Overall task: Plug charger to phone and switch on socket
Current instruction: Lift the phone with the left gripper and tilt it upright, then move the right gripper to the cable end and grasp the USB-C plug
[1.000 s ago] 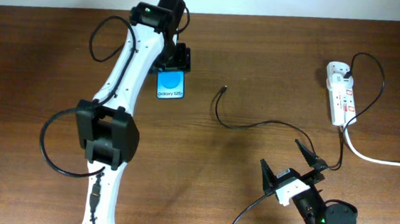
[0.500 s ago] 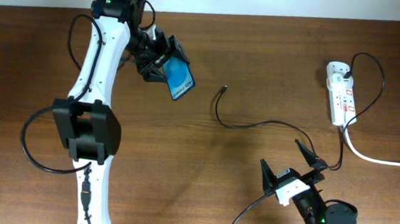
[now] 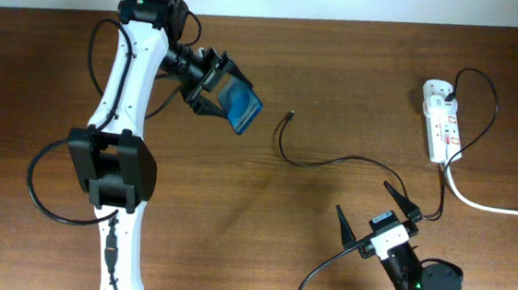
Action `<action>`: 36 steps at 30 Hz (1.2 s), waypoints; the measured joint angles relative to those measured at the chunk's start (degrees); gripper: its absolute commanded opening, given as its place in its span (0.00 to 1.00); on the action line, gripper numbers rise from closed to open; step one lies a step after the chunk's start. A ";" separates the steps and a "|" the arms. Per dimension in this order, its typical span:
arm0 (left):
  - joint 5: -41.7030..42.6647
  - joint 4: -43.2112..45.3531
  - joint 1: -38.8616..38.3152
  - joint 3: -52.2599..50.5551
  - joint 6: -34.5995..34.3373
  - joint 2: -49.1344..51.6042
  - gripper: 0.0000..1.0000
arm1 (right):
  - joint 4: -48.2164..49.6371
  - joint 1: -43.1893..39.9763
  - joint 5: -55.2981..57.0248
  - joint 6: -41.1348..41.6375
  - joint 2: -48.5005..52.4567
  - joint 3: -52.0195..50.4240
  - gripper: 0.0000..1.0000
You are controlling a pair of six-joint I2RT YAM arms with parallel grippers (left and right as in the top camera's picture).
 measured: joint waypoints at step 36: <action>-23.32 1.36 -8.37 0.22 -29.29 0.02 0.00 | -7.30 19.50 -2.64 70.82 83.21 54.47 0.66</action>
